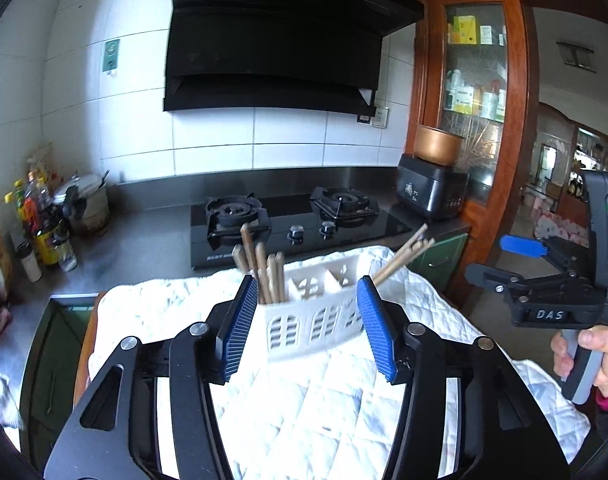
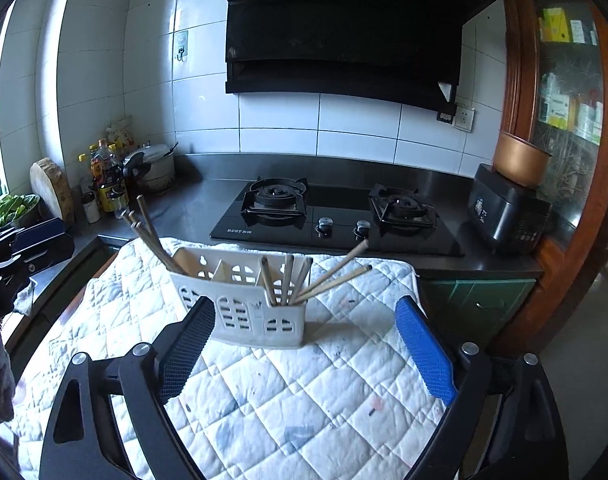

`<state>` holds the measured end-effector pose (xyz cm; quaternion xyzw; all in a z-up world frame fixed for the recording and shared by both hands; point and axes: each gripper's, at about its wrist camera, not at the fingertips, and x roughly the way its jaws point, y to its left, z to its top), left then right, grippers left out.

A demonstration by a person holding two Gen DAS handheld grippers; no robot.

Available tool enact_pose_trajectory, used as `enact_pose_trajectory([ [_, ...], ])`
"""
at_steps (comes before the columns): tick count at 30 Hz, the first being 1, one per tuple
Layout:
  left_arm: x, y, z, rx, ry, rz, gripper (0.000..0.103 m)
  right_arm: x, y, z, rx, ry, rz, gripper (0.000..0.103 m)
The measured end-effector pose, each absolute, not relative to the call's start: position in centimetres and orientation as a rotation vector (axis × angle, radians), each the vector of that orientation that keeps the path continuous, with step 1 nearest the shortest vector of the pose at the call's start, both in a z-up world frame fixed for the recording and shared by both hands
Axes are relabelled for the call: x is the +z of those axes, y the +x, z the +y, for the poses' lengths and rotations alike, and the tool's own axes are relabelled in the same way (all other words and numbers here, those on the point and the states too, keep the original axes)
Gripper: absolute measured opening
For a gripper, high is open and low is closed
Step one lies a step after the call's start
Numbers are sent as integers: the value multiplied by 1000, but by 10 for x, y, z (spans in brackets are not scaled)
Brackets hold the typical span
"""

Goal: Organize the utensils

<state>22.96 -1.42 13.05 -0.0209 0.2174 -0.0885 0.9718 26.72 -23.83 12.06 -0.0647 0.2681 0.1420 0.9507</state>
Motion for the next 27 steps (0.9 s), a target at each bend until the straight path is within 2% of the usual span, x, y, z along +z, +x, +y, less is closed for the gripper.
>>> enact_pose_trajectory([
  [3,119,209,-10,-164,-48,445,71,113,246,-240,283,-138,532,92],
  [6,107,187,-5,-158,-55,444,73,102,227,-238,280,-154,534,93],
  [11,89,155,3,-114,-75,433,84,78,197,-233,284,-152,547,95],
  [27,28,113,22,14,-104,533,86,24,143,-213,256,-124,598,96],
])
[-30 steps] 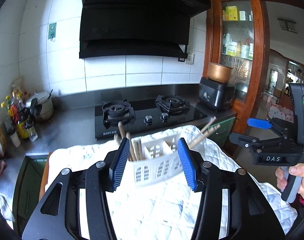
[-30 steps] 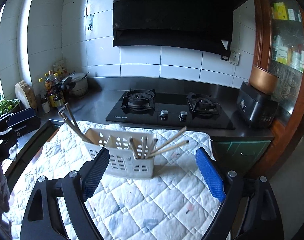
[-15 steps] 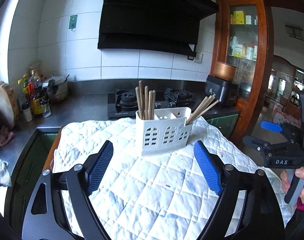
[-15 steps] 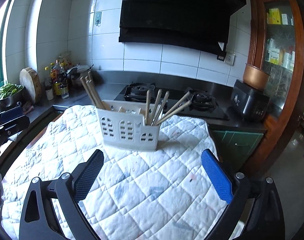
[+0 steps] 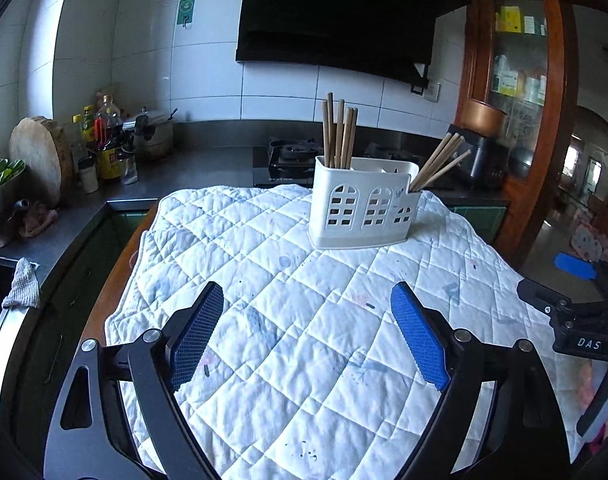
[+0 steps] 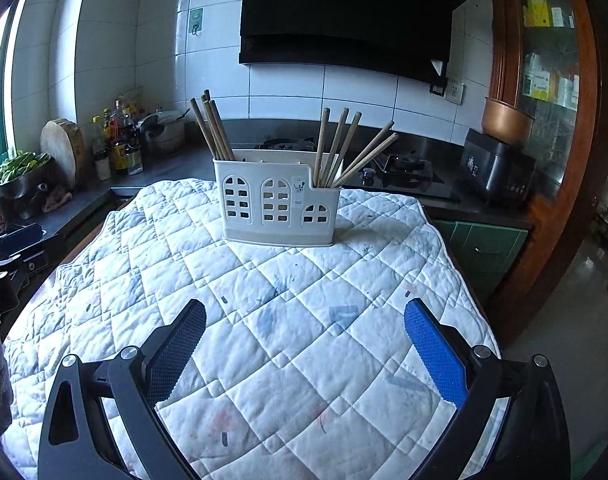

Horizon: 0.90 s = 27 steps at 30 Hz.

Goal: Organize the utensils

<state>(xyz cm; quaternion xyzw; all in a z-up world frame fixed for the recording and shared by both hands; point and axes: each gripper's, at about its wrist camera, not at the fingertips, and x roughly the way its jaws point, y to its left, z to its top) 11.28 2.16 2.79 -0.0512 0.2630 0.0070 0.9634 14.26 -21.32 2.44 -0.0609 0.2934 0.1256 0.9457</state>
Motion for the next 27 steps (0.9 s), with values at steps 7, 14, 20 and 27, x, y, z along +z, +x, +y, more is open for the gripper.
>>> enact_pose_trajectory([
  [7,17,105,23,23,-103,556,86,17,139,-213,274,-107,609,96],
  [14,11,101,21,20,-88,572,86,10,135,-216,300,-88,617,96],
  [20,5,100,21,19,-89,588,86,8,135,-218,304,-85,620,96],
  [27,4,101,20,20,-85,591,86,5,133,-216,318,-83,619,96],
])
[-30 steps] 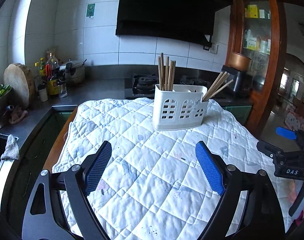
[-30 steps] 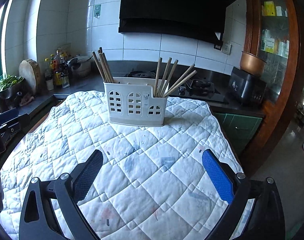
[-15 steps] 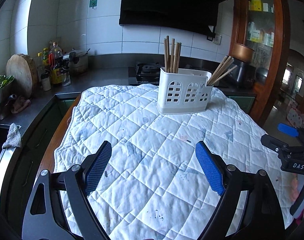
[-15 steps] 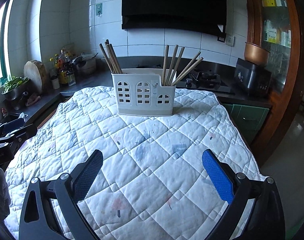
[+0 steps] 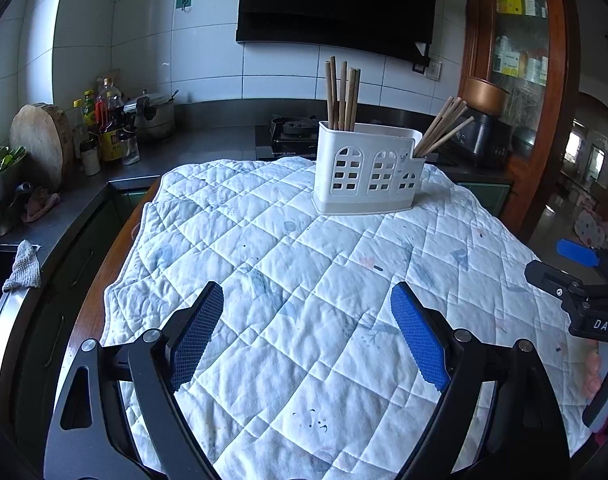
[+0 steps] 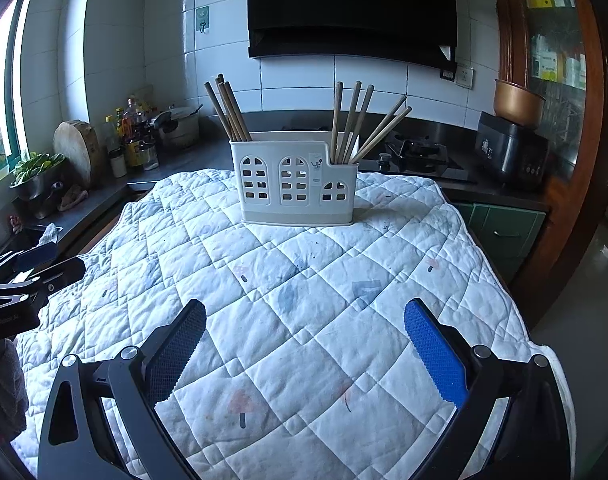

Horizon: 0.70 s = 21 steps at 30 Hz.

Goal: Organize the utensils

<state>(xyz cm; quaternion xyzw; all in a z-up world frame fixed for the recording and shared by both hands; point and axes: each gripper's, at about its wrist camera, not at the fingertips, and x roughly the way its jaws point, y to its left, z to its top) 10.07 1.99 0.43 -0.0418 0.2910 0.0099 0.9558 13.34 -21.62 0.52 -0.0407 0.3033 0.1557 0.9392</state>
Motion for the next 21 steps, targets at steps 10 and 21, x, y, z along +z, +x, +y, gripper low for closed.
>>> enact_pose_trajectory([
  [10,1,100,17,18,-86,603,86,5,130,-216,328,-88,612,96],
  [21,0,98,16,18,-83,602,86,4,129,-219,322,-85,615,96],
])
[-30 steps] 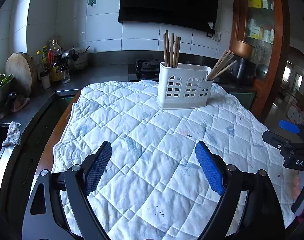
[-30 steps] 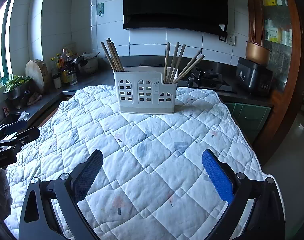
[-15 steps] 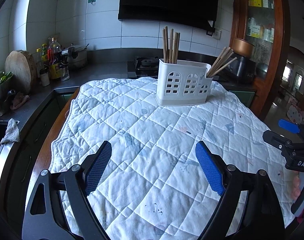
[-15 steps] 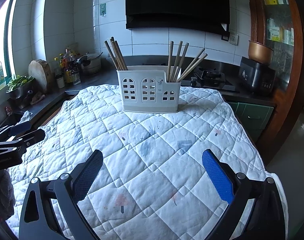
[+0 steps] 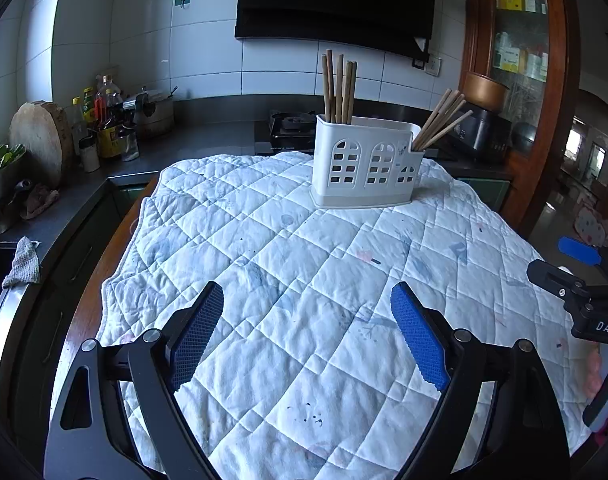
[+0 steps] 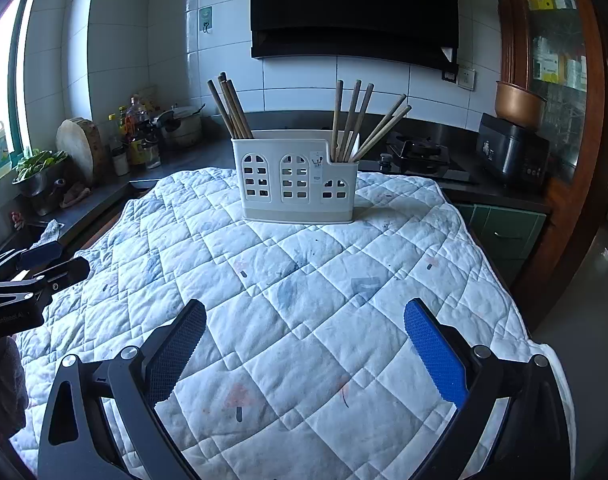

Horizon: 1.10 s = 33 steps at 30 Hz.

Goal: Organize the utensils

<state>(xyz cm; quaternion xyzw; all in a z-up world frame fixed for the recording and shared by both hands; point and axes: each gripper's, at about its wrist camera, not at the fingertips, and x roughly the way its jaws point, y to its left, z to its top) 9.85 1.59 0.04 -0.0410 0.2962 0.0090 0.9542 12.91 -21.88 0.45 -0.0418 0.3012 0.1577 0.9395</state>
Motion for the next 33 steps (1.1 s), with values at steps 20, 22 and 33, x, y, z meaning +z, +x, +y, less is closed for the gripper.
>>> enact_pose_trajectory([
  [20,4,95,3,4,-51,583,86,6,130,-223,317,-85,610,96],
  [22,5,95,2,4,-47,579,85,6,129,-223,315,-88,611,96],
  [33,9,93,-2,1,-30,561,85,7,129,-222,319,-94,608,96],
])
